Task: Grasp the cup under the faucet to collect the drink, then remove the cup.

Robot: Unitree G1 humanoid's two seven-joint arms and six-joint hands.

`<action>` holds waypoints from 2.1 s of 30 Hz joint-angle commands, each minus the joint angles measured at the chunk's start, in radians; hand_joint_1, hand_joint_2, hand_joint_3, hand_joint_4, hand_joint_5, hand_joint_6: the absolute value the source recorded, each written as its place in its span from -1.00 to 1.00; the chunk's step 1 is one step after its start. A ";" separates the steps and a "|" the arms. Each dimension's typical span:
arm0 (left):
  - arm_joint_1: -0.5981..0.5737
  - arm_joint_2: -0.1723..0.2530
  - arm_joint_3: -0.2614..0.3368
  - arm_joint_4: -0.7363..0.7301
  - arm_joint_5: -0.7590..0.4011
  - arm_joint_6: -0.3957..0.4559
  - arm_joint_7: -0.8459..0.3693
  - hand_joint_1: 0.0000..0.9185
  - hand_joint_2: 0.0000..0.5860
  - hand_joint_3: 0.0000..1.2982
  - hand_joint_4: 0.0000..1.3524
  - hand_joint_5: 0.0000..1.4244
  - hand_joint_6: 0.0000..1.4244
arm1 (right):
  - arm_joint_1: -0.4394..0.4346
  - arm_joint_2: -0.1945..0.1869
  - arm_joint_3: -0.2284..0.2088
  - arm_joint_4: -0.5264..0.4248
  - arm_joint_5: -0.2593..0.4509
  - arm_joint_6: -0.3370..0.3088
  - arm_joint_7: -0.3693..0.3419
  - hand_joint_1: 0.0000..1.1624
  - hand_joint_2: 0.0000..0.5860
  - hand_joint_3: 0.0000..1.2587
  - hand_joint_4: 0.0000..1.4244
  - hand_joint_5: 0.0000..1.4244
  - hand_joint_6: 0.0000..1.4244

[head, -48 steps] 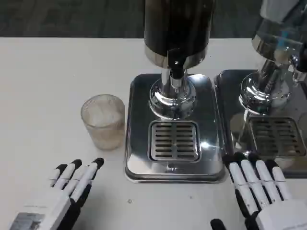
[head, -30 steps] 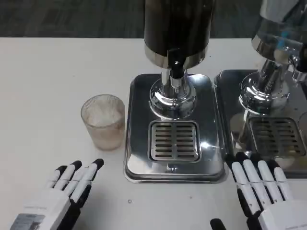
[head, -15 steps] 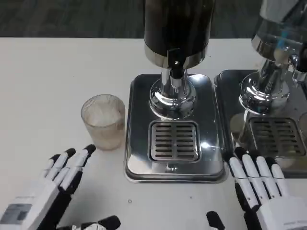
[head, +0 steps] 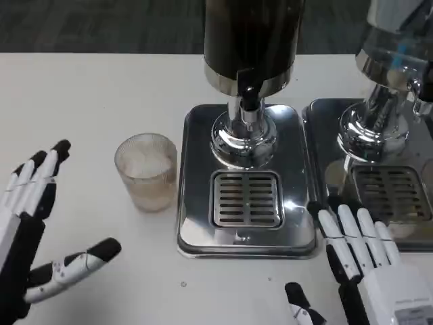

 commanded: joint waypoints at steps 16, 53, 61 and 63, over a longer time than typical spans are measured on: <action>-0.525 0.025 -0.126 0.714 -0.030 -0.113 -0.021 -0.67 -0.91 -1.00 -1.00 -0.88 -0.88 | -0.052 0.045 0.054 0.043 -0.001 0.008 0.004 -0.25 0.43 -0.76 -0.98 -1.00 -0.89; -0.779 -0.041 -0.336 1.001 -0.038 -0.068 -0.161 -0.55 -0.88 -1.00 -0.99 -0.75 -0.78 | -0.062 0.065 0.079 0.039 0.011 0.003 0.012 -0.25 0.42 -0.72 -0.92 -0.96 -0.82; -0.808 -0.062 -0.357 1.015 -0.034 -0.063 -0.166 -0.55 -0.88 -1.00 -1.00 -0.75 -0.77 | -0.056 0.067 0.080 0.035 0.014 0.007 0.018 -0.25 0.41 -0.72 -0.92 -0.95 -0.82; -0.814 -0.065 -0.360 1.018 -0.034 -0.060 -0.167 -0.55 -0.87 -1.00 -1.00 -0.75 -0.77 | -0.054 0.069 0.080 0.036 0.016 0.008 0.019 -0.25 0.41 -0.72 -0.92 -0.95 -0.82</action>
